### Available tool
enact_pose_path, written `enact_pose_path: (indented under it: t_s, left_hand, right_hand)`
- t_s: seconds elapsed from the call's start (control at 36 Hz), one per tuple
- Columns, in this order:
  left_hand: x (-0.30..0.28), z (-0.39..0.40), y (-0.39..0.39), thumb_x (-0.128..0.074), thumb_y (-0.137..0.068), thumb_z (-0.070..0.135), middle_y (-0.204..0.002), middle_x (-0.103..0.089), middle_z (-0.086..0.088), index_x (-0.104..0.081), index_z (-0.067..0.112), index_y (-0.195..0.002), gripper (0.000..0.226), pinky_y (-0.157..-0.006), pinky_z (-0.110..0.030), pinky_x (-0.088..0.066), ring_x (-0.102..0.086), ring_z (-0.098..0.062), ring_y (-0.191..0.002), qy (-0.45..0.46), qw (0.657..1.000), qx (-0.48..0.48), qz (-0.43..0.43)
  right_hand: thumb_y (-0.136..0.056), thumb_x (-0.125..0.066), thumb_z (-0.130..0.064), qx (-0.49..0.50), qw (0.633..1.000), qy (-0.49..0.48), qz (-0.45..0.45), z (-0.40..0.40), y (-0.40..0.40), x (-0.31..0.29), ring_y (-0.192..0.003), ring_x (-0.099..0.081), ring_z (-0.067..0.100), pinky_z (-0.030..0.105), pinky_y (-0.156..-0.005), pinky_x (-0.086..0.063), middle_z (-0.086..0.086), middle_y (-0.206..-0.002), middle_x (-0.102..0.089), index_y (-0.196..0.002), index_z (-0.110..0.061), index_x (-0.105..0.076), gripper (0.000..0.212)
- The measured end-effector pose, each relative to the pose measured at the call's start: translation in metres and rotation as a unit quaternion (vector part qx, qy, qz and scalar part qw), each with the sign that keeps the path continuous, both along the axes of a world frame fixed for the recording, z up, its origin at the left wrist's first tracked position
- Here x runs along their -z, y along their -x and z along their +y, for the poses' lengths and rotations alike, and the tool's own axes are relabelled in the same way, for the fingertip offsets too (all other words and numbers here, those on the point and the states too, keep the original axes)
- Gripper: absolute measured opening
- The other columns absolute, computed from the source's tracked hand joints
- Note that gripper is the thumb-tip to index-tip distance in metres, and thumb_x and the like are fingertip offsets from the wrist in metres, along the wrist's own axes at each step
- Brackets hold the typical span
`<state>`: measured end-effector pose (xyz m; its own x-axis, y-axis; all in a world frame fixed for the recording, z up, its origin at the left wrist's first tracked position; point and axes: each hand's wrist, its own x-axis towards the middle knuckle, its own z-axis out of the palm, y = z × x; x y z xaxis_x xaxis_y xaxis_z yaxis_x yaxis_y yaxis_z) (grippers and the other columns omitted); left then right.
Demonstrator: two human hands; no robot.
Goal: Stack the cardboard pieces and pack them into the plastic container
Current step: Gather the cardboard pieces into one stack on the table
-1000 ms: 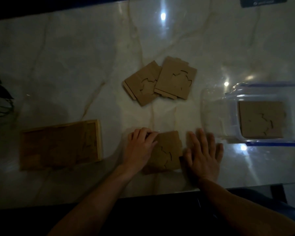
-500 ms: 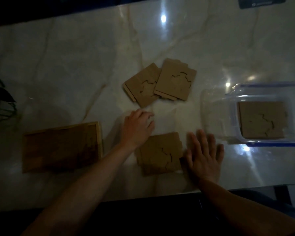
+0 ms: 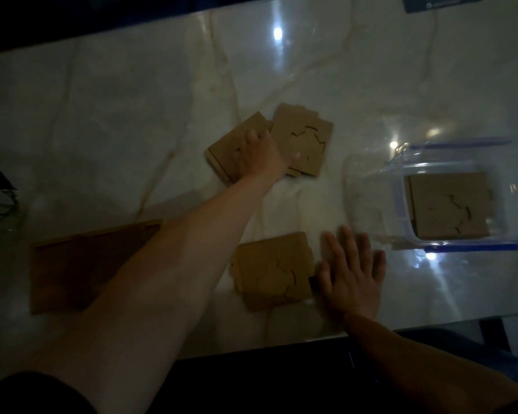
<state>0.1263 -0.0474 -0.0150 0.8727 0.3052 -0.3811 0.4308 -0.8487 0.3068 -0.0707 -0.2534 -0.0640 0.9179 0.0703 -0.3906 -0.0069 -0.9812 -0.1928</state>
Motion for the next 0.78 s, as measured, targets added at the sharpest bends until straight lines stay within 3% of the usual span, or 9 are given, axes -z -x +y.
enact_pose_path:
  t_s: [0.11, 0.25, 0.36, 0.47, 0.58, 0.67, 0.78]
  left_hand:
    - [0.008, -0.01, -0.001, -0.068, -0.073, 0.06, -0.136, -0.044, -0.015, -0.039, 0.011, -0.133, 0.082, -0.101, -0.048, -0.033, -0.043, -0.034, -0.124, -0.022, 0.999, -0.024, -0.01]
    - [0.007, -0.013, -0.006, -0.076, -0.068, 0.052, -0.138, -0.042, -0.014, -0.037, 0.015, -0.134, 0.085, -0.103, -0.049, -0.031, -0.039, -0.034, -0.128, 0.023, 0.996, -0.082, 0.0]
    - [0.006, -0.011, -0.006, -0.077, -0.07, 0.044, -0.129, -0.045, -0.01, -0.043, 0.019, -0.118, 0.064, -0.099, -0.047, -0.035, -0.044, -0.032, -0.118, 0.07, 0.991, -0.111, -0.031]
    - [0.004, -0.007, -0.003, -0.071, -0.082, 0.029, -0.123, -0.045, -0.005, -0.041, 0.024, -0.094, 0.032, -0.078, -0.035, -0.037, -0.045, -0.02, -0.09, 0.142, 0.976, -0.141, -0.087]
    - [-0.001, -0.002, -0.002, -0.056, -0.092, 0.02, -0.101, -0.055, 0.002, -0.047, 0.022, -0.093, 0.009, -0.074, -0.028, -0.041, -0.051, -0.014, -0.083, 0.224, 0.952, -0.16, -0.137]
    - [-0.007, 0.003, 0.005, -0.057, -0.091, 0.017, -0.079, -0.052, 0.016, -0.052, 0.021, -0.091, 0.006, -0.062, -0.01, -0.039, -0.05, 0.0, -0.072, 0.262, 0.934, -0.172, -0.172]
    - [-0.015, 0.016, 0.023, -0.058, -0.091, 0.013, -0.081, -0.05, 0.017, -0.054, 0.019, -0.093, 0.007, -0.061, 0.001, -0.038, -0.049, 0.004, -0.074, 0.297, 0.921, -0.167, -0.189]
  right_hand:
    - [-0.091, -0.018, -0.057, -0.001, 1.0, -0.001, 0.006, 0.001, -0.001, -0.001, -0.15, 0.016, 0.018, 0.046, -0.118, 0.014, -0.011, -0.164, 0.004, -0.151, -0.047, -0.001, 0.064]
    - [-0.091, -0.018, -0.058, 0.001, 1.0, -0.005, 0.009, 0.001, -0.001, -0.002, -0.149, 0.019, 0.018, 0.046, -0.118, 0.015, -0.012, -0.164, 0.007, -0.151, -0.048, 0.0, 0.064]
    - [-0.091, -0.021, -0.056, 0.004, 1.0, -0.002, 0.006, 0.001, -0.001, -0.001, -0.149, 0.018, 0.017, 0.047, -0.118, 0.012, -0.011, -0.164, 0.003, -0.151, -0.047, -0.002, 0.064]
    - [-0.091, -0.021, -0.056, 0.002, 1.0, -0.009, 0.004, 0.0, -0.001, 0.0, -0.149, 0.019, 0.016, 0.047, -0.118, 0.012, -0.011, -0.164, 0.005, -0.152, -0.047, -0.001, 0.065]
    - [-0.091, -0.022, -0.056, -0.003, 1.0, -0.007, 0.007, -0.001, -0.001, 0.0, -0.149, 0.02, 0.016, 0.048, -0.118, 0.011, -0.013, -0.163, 0.01, -0.151, -0.049, 0.005, 0.066]
    - [-0.091, -0.022, -0.057, 0.0, 1.0, -0.004, 0.005, -0.001, -0.001, 0.001, -0.149, 0.02, 0.016, 0.048, -0.118, 0.011, -0.013, -0.163, 0.009, -0.15, -0.049, 0.005, 0.065]
    - [-0.091, -0.021, -0.058, -0.002, 1.0, 0.002, 0.006, -0.001, 0.0, 0.003, -0.149, 0.017, 0.018, 0.048, -0.118, 0.01, -0.013, -0.164, 0.009, -0.15, -0.049, 0.005, 0.065]
